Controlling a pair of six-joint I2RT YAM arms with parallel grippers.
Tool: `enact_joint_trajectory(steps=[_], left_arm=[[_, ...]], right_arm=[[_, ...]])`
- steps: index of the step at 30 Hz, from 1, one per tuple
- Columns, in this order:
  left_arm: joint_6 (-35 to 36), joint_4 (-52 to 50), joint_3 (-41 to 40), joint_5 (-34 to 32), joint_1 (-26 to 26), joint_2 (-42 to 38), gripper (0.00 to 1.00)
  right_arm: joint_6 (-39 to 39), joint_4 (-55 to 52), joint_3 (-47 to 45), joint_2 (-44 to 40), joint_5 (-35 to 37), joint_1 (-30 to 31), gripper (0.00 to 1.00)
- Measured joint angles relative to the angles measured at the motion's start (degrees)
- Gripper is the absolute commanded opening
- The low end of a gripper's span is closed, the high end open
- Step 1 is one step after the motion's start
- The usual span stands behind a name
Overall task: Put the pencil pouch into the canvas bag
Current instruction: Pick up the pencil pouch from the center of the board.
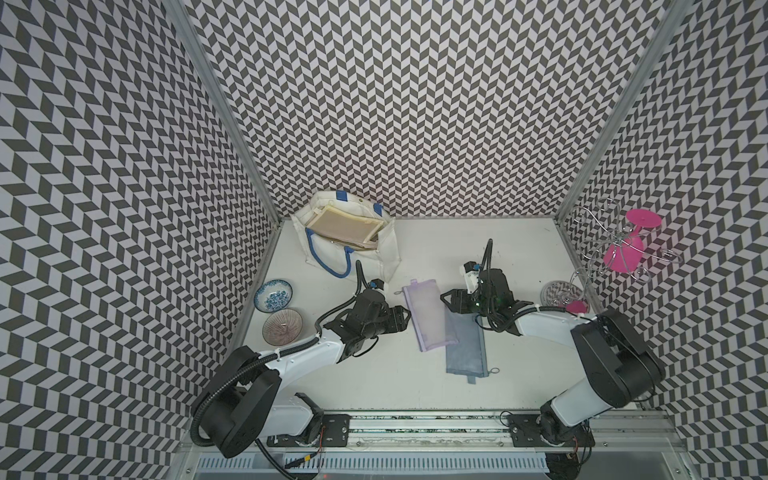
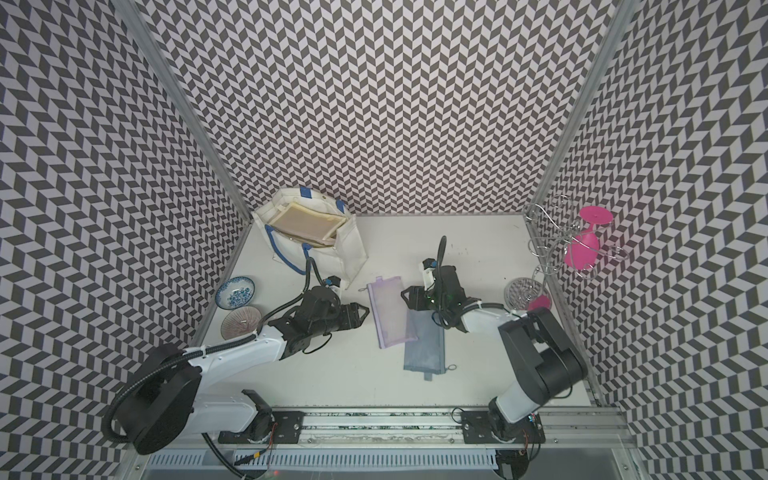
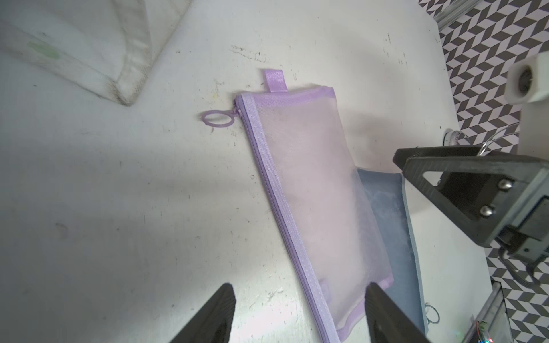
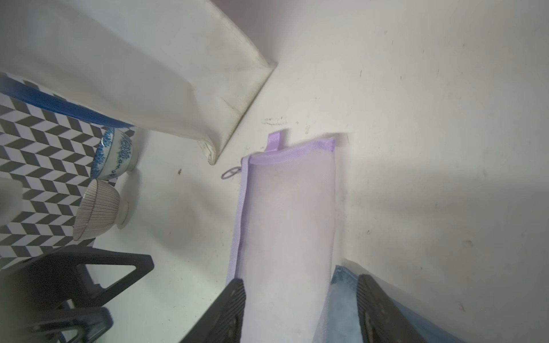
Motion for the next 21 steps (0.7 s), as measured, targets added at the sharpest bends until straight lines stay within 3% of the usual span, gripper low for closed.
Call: enact_joint_trajectory(steps=[12,18,21], left_arm=[[-2.3,9.6,2.6,3.6,0.2,14.7,0.69],[-3.8,16.7,4.3,6.3,0.2,19.7,0.67],[-4.5,19.1,4.9,7.5,0.2,21.4,0.66]], right_arm=[[-4.8,0.2,3.4,8.3,-7.5,0.0,0.58],[-5.2,1.2,3.7,9.4,-10.5,0.0,0.54],[-4.7,2.6,3.0,9.4,-12.0,0.0,0.46]])
